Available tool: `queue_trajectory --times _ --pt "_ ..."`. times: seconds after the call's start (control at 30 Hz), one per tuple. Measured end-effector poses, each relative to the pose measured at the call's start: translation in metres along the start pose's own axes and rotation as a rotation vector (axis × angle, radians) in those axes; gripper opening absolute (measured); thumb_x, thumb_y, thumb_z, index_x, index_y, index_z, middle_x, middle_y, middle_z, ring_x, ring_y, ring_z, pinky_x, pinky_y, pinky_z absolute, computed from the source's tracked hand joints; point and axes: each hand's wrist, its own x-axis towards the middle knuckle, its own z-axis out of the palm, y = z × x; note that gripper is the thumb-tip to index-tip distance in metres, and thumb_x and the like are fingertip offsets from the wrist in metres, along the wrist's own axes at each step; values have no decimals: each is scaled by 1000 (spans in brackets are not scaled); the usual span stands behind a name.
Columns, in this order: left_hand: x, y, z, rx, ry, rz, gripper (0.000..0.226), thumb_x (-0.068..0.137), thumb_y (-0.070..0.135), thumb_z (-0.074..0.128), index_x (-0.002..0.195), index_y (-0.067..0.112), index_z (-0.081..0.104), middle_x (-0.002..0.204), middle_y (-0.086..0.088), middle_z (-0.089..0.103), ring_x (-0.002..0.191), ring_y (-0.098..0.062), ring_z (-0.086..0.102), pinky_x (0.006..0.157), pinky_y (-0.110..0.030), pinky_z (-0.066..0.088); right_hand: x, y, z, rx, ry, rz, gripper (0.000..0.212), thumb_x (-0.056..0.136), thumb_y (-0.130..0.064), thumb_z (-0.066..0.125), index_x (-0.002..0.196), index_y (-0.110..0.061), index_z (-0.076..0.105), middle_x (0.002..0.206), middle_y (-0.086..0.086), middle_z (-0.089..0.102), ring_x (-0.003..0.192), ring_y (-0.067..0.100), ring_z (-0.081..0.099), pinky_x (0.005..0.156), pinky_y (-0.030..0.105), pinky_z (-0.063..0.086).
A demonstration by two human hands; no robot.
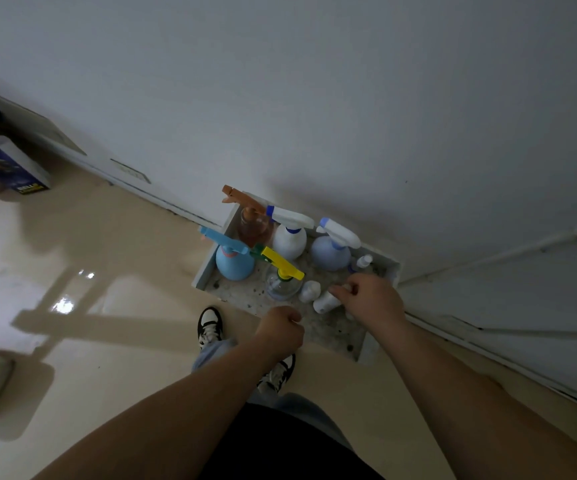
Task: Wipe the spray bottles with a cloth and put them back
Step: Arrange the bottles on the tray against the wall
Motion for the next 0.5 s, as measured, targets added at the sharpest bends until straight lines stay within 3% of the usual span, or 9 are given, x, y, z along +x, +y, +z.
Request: queue_trajectory --times 0.07,0.17,0.37,0.5 --pt "-3 1 4 -38 -5 -7 37 90 7 62 127 9 63 102 -16 73 92 -30 74 85 -42 64 0 -1 1 -9 -22 -60 18 91 -48 65 92 -30 67 88 -6 66 87 21 62 63 30 41" --pt "-5 5 11 -81 -38 -14 39 95 3 60 134 7 58 105 -22 72 83 -28 70 75 -36 61 -3 2 5 -51 -106 -123 10 91 -39 60 88 -30 64 88 -4 67 90 25 64 69 37 51" --pt "-5 6 17 -100 -26 -15 34 96 3 62 130 8 60 94 -18 70 70 -21 66 65 -30 56 -5 5 3 -138 3 -46 42 93 -57 58 76 -19 63 72 -2 59 66 16 53 55 29 35" --pt "-8 0 16 -102 -12 -11 32 97 4 60 129 6 60 96 -20 69 67 -19 64 61 -27 53 -3 0 5 -145 16 -38 53 93 -58 59 67 -11 62 65 5 58 61 20 54 55 32 40"
